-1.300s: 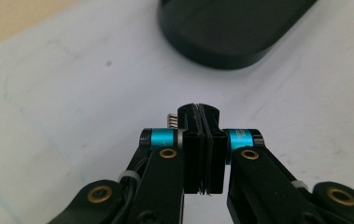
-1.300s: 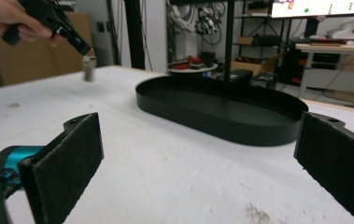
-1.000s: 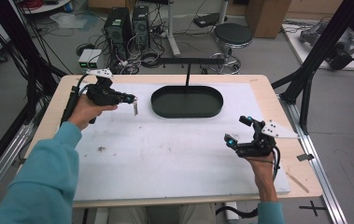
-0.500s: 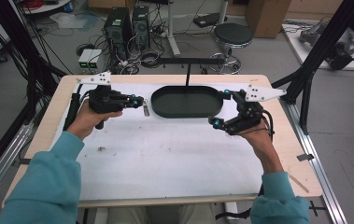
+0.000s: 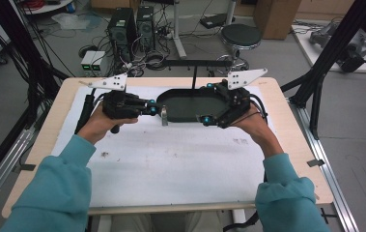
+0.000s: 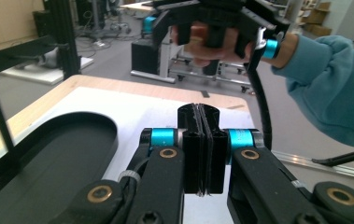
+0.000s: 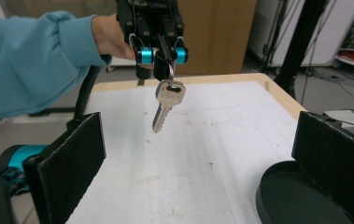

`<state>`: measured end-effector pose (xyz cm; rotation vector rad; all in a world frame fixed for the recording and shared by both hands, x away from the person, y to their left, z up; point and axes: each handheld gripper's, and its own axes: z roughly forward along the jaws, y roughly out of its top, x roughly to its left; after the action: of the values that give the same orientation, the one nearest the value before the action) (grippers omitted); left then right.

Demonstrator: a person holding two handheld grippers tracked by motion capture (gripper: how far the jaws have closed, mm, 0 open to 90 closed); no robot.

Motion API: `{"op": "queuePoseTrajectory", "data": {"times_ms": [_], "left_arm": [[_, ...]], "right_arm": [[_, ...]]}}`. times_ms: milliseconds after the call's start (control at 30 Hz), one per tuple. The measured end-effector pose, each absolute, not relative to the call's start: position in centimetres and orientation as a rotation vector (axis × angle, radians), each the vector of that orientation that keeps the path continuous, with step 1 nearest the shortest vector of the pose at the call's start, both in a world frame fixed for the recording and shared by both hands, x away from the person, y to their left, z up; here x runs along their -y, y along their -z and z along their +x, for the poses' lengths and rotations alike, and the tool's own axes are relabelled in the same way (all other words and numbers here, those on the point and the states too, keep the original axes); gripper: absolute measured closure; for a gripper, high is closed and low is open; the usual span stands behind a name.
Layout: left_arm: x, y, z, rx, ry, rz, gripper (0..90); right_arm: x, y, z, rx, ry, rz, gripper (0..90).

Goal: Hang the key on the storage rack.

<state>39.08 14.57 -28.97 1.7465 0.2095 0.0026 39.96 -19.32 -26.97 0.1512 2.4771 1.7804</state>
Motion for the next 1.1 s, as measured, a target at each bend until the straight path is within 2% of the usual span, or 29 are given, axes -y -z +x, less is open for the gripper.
{"op": "queuePoseTrajectory", "data": {"times_ms": [433, 500, 633, 1100], "left_arm": [[-13.1, 28.7, 38.7, -0.157, 0.039, 1.760, 88.3], [-13.0, 28.8, 38.7, -0.156, 0.043, 1.762, 88.3], [-12.9, 28.8, 38.7, -0.152, 0.049, 1.767, 88.2], [-12.6, 29.0, 38.5, -0.126, 0.063, 1.754, 88.2]], "right_arm": [[16.4, 25.9, 40.5, -2.606, -1.750, -0.027, 7.5], [16.1, 25.9, 40.6, -2.624, -1.747, -0.055, 16.1], [15.7, 25.9, 40.6, -2.666, -1.753, -0.085, 26.3], [14.9, 26.2, 40.6, -2.722, -1.743, -0.106, 48.4]]}}
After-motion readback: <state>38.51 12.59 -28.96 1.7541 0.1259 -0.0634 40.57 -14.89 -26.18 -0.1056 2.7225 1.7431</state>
